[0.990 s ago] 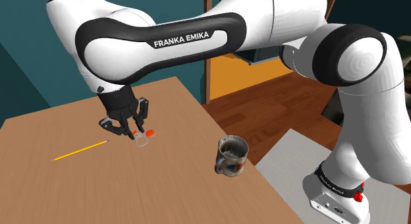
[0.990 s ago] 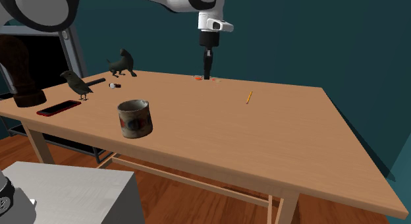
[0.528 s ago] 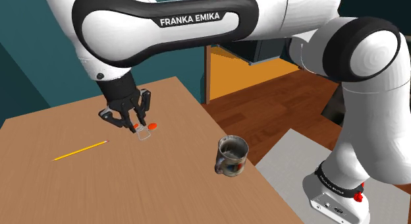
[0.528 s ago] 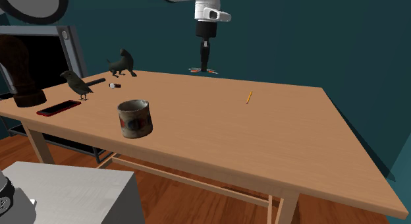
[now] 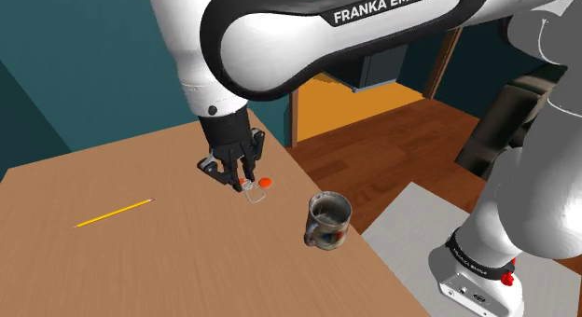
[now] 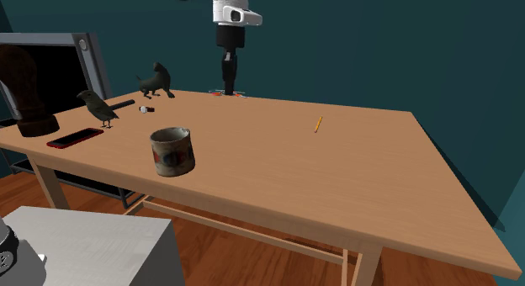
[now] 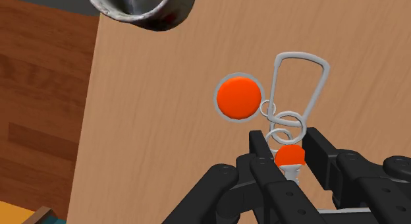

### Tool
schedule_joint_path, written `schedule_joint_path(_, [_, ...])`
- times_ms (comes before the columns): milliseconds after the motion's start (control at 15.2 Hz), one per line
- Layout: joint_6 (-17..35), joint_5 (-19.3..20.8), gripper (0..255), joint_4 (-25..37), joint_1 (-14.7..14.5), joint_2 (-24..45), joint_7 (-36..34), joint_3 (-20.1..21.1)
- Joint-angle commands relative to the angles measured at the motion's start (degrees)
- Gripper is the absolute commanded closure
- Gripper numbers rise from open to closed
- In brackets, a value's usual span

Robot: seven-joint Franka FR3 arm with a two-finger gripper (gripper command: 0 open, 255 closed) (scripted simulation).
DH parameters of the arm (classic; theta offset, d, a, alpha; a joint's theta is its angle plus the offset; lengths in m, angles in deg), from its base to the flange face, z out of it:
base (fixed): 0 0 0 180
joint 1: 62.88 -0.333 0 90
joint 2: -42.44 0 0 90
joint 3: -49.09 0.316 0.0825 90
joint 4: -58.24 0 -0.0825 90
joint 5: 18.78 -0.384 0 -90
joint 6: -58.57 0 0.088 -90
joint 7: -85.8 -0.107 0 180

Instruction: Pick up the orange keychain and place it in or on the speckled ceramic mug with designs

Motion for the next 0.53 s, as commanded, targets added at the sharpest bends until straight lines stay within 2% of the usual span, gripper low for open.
schedule_joint_path(0, [1.16, -2.46, 255, -5.95, 1.07, -5.41, 1.64, -0.21])
schedule_joint_path(462, [2.00, -9.93, 255, -23.43, 1.16, -23.53, 7.31, -2.77])
